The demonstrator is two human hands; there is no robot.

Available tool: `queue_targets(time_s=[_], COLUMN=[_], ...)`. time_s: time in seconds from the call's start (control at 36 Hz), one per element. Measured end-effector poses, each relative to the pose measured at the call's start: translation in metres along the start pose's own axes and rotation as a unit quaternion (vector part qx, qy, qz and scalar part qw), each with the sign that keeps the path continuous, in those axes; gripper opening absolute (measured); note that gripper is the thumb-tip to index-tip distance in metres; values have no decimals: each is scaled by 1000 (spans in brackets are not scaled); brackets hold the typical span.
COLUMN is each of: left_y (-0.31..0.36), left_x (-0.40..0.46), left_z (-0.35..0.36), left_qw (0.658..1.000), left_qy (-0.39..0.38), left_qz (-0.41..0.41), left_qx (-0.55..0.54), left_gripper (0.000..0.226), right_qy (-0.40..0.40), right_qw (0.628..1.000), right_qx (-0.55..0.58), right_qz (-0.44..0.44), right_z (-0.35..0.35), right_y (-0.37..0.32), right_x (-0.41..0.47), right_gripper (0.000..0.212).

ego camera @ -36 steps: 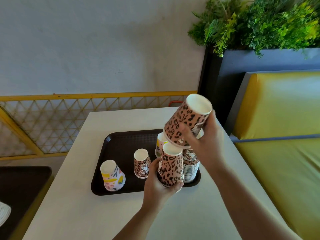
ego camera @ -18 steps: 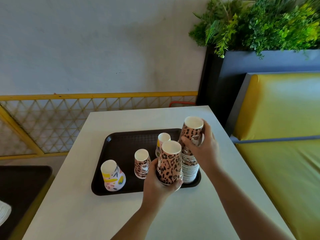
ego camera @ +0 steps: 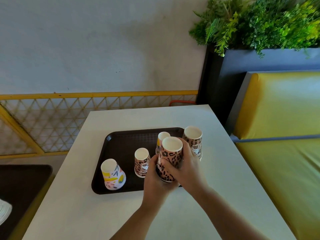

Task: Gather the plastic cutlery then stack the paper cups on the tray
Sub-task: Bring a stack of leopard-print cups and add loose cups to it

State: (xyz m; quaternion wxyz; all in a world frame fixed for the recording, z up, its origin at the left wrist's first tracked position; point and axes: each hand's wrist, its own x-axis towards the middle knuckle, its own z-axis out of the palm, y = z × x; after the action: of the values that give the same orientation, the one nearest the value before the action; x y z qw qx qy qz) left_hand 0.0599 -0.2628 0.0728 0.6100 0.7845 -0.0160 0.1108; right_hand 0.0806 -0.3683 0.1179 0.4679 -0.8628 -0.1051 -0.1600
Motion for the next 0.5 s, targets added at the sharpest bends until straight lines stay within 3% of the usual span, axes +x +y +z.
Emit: queue_targets(time_s=[0.17, 0.39, 0.5], left_y=[-3, -8, -13], left_x=[-1, 1, -1], left_z=[-2, -2, -1], left_qw=[999, 999, 999], left_qy=[-37, -37, -38], left_qz=[3, 9, -5], left_qx=[1, 19, 17], left_gripper=[92, 69, 68], right_qy=[15, 44, 61], right_qw=[1000, 999, 995], right_qx=[-11, 21, 64], right_qz=[0, -11, -36], right_z=[-4, -19, -37], right_y=[-1, -11, -23], right_x=[7, 22, 35], right_gripper=[66, 67, 63])
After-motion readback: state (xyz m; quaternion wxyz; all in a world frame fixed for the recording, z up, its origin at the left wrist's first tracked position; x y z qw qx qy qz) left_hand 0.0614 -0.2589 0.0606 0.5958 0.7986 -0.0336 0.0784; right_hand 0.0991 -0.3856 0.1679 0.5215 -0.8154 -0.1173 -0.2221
